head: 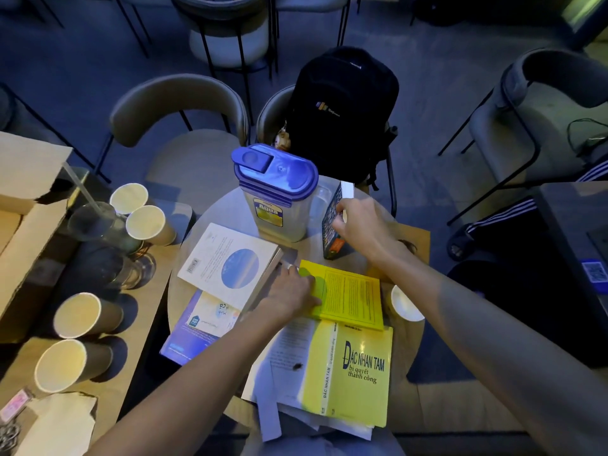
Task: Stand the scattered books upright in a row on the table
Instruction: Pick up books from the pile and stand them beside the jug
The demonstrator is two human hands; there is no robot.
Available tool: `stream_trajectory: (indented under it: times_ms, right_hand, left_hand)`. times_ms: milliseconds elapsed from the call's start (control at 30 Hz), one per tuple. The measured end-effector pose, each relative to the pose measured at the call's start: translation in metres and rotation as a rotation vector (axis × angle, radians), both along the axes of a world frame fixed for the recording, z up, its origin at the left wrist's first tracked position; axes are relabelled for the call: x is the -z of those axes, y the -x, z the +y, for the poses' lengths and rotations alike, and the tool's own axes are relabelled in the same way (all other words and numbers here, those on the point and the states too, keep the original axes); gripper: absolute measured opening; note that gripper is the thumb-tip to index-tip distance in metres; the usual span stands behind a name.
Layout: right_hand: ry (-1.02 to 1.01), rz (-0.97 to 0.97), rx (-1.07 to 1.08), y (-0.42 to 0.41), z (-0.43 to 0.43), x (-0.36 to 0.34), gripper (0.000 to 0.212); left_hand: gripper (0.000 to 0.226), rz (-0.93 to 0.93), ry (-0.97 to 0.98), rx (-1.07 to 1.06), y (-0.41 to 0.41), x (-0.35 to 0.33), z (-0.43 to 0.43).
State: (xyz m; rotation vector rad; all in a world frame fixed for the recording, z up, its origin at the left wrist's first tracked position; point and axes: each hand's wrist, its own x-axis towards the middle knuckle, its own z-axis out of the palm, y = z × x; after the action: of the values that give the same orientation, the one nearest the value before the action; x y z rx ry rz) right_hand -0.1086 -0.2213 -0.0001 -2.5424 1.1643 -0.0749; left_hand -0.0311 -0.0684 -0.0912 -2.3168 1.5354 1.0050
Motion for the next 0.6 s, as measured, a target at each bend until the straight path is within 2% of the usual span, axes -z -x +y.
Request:
stream_trajectory:
  times_ms: [100,300,433,600]
  right_hand:
    - [-0.069,-0.069,0.002,-0.006,0.014,0.004,0.026]
    - [-0.064,-0.118,0.075,-0.011,0.026,0.006,0.048]
    - [-0.176,-0.181,0.142,-0.015,0.025,0.007,0.049]
    - [-0.25,-0.244,0.15,-0.012,0.017,0.015,0.037]
  left_hand:
    - [0.057,0.042,0.046,-0.046,-0.003,-0.01,-0.003]
    - [0.053,0.284,0.459,-0.321,-0.017,-0.033,-0.033]
    - [0.024,0.341,0.497,-0.358,-0.019,-0.041,-0.051]
    - [0.022,0.286,0.524,-0.372,-0.019,-0.037,-0.047]
